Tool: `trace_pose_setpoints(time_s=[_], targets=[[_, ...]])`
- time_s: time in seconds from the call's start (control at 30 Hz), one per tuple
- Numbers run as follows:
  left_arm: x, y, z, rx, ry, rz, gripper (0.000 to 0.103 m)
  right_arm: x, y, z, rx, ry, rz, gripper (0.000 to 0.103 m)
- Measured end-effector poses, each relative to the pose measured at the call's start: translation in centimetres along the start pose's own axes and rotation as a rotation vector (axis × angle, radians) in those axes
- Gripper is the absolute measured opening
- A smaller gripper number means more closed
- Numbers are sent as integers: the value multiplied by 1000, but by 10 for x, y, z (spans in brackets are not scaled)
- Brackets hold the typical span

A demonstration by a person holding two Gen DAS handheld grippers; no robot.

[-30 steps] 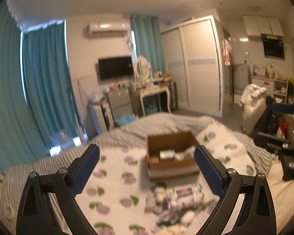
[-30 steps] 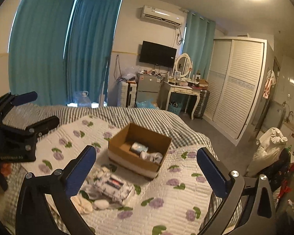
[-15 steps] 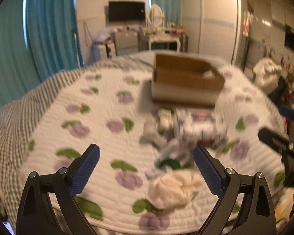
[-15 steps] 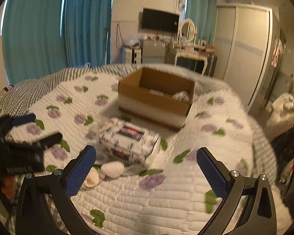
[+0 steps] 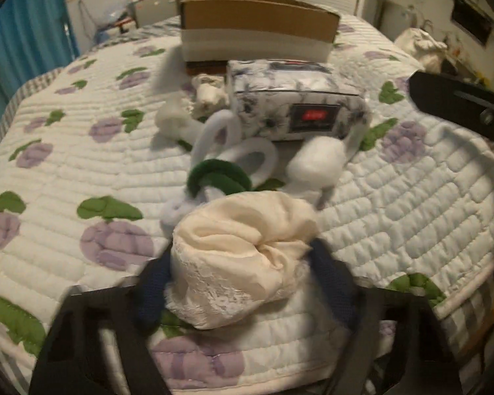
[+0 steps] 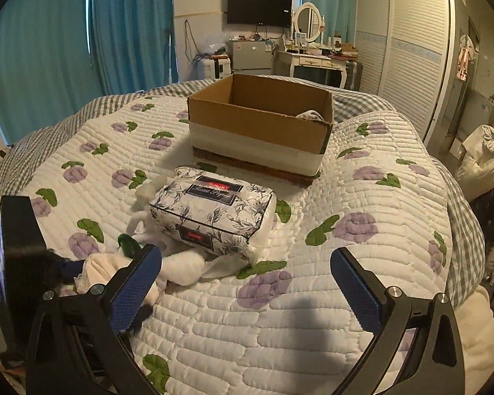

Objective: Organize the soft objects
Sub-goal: 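Grasp the cream lace cloth with the left gripper while the right grasps a white fluffy toy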

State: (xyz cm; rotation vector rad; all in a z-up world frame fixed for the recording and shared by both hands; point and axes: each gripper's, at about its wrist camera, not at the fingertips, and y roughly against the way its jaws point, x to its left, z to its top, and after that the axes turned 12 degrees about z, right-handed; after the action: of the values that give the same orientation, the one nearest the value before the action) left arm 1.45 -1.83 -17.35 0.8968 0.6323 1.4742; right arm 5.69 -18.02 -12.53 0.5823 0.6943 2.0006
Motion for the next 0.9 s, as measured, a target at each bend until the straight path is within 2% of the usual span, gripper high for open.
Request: trace_pose_setpoints(time_s=[0.03,0.1,0.17,0.33,0.47,0.57,0.67,0.73,0.83,0.9], targets=[[2,1,0,1,6,-4,57,2,-2,-1,6,3,1,103],[10,6,0,-2,36,-14,34,5,-5,-3,18,7,10,103],[22,16,1,-20,76,-22,34,9,-8,-4,28,17,17,103],[44,48,10,-120,117,26,34,22,-24,-6,70,43,35,103],[55,56,22,-183,109,46,34,33,-52,-10,154,50,59,101],[61,48,31,-187,109,51,34,43,-70,-11,194,77,68,95],[65,39,35,-174,116,37,34,43,-89,-12,230,64,60,77],[64,35,36,-171,111,38,34,39,-101,-15,267,47,42,50],[63,33,36,-166,114,26,34,37,-97,-16,254,39,46,41],[61,36,36,-174,109,25,34,36,-89,-15,229,34,54,41]])
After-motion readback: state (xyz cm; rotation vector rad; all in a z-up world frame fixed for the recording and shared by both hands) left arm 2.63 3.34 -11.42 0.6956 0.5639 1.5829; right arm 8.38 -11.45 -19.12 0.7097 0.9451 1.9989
